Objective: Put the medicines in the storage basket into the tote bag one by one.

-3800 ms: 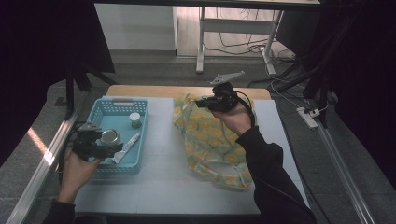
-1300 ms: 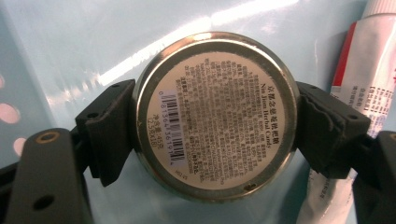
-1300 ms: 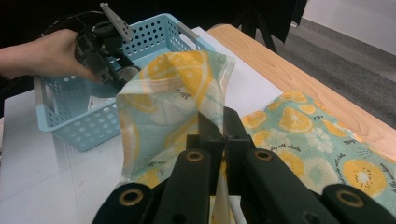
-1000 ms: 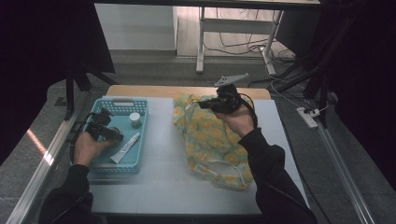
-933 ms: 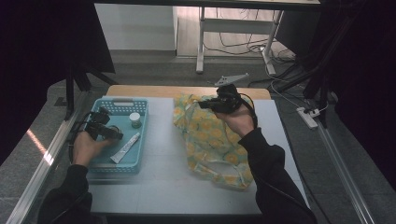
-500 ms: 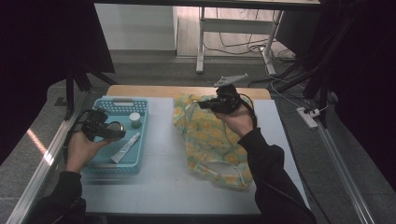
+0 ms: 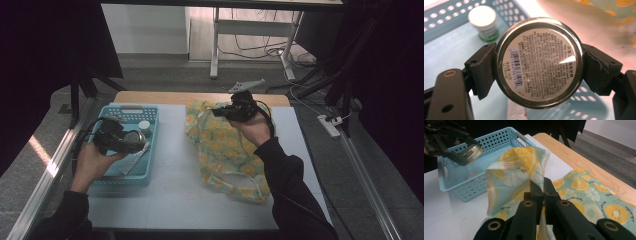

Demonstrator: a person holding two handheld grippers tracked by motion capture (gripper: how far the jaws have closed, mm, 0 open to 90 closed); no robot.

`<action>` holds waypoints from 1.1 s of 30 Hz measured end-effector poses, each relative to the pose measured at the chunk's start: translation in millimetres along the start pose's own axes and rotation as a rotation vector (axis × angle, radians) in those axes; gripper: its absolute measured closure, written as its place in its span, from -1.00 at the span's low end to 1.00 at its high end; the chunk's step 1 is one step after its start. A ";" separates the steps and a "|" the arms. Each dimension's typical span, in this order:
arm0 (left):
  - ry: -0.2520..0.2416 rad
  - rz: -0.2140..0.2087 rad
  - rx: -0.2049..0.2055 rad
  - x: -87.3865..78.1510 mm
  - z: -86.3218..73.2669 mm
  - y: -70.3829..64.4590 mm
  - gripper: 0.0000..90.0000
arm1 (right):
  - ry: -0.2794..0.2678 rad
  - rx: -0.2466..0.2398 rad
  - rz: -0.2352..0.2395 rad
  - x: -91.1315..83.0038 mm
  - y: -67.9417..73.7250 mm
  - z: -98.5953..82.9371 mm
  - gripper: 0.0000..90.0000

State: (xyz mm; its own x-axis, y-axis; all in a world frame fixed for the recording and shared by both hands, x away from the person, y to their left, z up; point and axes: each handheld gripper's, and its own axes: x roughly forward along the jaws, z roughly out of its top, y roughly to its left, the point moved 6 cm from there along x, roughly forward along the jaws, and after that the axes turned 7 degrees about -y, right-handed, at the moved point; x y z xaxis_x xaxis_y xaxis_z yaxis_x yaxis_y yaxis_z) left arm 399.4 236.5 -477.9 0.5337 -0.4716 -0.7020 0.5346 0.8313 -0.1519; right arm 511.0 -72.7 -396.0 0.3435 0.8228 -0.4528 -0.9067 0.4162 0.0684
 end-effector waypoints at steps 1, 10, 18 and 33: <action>-0.003 -0.007 0.008 0.0 1.3 -3.7 -0.54 | 0.000 0.000 0.000 0.1 -0.2 -0.1 0.99; -0.024 -0.075 0.072 3.1 12.0 -37.3 -0.54 | 0.004 0.002 -0.002 1.7 -1.3 -2.4 0.99; -0.029 -0.143 0.113 12.4 19.9 -65.2 -0.54 | 0.008 0.001 -0.006 4.7 -4.1 -5.4 0.99; -0.024 -0.258 0.211 36.1 46.1 -121.5 -0.54 | 0.012 0.002 0.002 8.4 -7.1 -4.9 0.99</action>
State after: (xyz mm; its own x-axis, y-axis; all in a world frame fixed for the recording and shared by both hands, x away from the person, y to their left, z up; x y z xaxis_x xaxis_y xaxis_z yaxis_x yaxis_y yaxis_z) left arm 383.9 104.9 -452.7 0.3771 -0.6676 -0.6420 0.7769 0.6053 -0.1732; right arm 519.2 -70.6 -404.7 0.3387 0.8187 -0.4637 -0.9067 0.4156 0.0715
